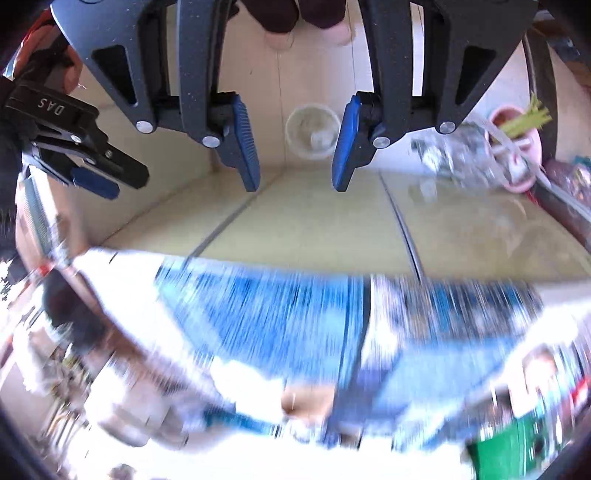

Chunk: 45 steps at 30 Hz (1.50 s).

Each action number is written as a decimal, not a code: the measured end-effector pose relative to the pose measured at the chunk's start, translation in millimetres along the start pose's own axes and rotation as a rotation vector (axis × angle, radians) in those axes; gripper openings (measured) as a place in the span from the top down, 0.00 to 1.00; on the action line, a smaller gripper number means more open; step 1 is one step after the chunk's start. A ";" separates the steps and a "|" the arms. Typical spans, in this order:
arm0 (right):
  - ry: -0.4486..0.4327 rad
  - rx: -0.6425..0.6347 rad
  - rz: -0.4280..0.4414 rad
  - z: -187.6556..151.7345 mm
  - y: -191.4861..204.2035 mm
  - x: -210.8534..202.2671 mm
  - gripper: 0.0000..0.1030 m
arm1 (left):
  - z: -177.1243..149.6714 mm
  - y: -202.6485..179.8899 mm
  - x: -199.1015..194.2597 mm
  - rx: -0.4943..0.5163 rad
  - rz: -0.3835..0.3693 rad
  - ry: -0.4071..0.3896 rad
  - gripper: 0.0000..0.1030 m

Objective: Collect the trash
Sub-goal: 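Raise both tools back toward the counter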

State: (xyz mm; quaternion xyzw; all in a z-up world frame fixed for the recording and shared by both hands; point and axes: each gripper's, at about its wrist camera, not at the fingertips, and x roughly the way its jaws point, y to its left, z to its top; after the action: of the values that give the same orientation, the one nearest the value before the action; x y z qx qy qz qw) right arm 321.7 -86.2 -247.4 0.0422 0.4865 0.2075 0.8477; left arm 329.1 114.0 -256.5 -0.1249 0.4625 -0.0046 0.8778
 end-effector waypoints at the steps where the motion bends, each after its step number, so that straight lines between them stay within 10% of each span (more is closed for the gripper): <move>1: -0.024 0.013 -0.006 7.4 2.0 -17.3 0.27 | 9.8 -3.2 -16.1 0.006 0.002 -0.030 0.56; 13: -0.221 0.043 -0.050 75.0 10.9 -121.7 0.21 | 97.4 -18.5 -112.3 0.061 0.098 -0.211 0.04; 23: -0.234 -0.028 0.014 158.6 -25.5 -108.1 0.21 | 172.4 -28.0 -57.7 0.017 0.174 -0.200 0.04; 36: -0.025 -0.114 0.051 225.3 -53.3 -7.3 0.21 | 237.0 -13.8 83.2 -0.067 0.161 0.013 0.04; 45: 0.092 -0.054 0.018 247.3 -50.5 59.2 0.21 | 256.4 1.4 153.0 0.063 0.134 0.130 0.04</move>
State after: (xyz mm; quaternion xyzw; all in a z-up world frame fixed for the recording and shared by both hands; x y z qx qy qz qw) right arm 571.8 -76.7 -179.6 0.0142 0.5186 0.2299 0.8234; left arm 625.0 151.5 -242.1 -0.0655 0.5256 0.0314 0.8477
